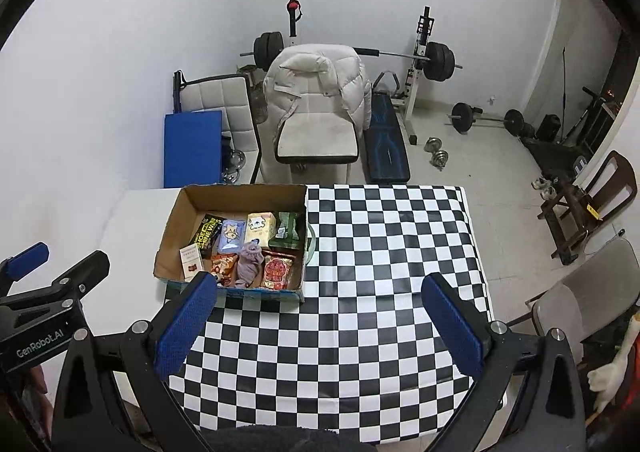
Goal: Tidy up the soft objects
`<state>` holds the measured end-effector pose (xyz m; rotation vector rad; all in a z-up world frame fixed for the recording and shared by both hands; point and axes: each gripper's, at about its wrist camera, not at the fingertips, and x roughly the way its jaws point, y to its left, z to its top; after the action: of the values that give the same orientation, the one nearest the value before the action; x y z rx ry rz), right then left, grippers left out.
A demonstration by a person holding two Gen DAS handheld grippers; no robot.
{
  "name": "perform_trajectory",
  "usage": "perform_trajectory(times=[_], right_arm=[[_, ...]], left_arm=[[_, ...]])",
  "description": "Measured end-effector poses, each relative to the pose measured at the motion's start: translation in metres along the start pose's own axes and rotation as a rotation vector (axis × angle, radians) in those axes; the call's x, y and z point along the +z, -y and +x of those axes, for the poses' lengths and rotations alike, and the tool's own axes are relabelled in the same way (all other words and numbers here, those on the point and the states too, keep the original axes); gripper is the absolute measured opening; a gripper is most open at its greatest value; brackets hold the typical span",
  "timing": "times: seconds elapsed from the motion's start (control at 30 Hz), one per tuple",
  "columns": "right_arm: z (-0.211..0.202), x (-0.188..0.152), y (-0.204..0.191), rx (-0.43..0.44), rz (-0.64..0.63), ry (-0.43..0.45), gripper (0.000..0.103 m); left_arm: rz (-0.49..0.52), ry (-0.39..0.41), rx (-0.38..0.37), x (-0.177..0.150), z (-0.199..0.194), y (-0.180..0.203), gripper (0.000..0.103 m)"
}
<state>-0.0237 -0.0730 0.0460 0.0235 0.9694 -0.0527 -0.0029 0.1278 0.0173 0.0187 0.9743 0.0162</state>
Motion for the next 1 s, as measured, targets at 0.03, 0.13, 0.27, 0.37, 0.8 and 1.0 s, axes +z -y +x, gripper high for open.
perform_trajectory(times=[0.03,0.13,0.27,0.37,0.8,1.0], right_arm=[[0.0001,-0.0004,0.0003,0.0,0.0,-0.002,0.103],[0.0006,-0.001,0.0012,-0.001,0.0,-0.002,0.103],[0.0012,-0.0012,0.0017,-0.002,0.001,0.001,0.103],[0.0011,-0.0017,0.0022,-0.002,-0.001,0.002,0.103],[0.0013,-0.0034,0.003,-0.001,0.0,0.002,0.103],[0.001,-0.0044,0.0032,0.0,0.0,0.005,0.103]], left_arm=[[0.001,-0.002,-0.002,-0.0006,0.0008,-0.0003,0.102],[0.001,-0.002,-0.001,-0.0018,0.0004,0.0004,0.102],[0.001,0.002,-0.001,-0.0013,0.0007,0.0006,0.102],[0.001,-0.001,-0.003,-0.0015,0.0008,0.0004,0.102],[0.002,-0.001,-0.004,-0.0014,0.0016,-0.0006,0.102],[0.003,-0.003,-0.004,-0.0021,0.0017,-0.0007,0.102]])
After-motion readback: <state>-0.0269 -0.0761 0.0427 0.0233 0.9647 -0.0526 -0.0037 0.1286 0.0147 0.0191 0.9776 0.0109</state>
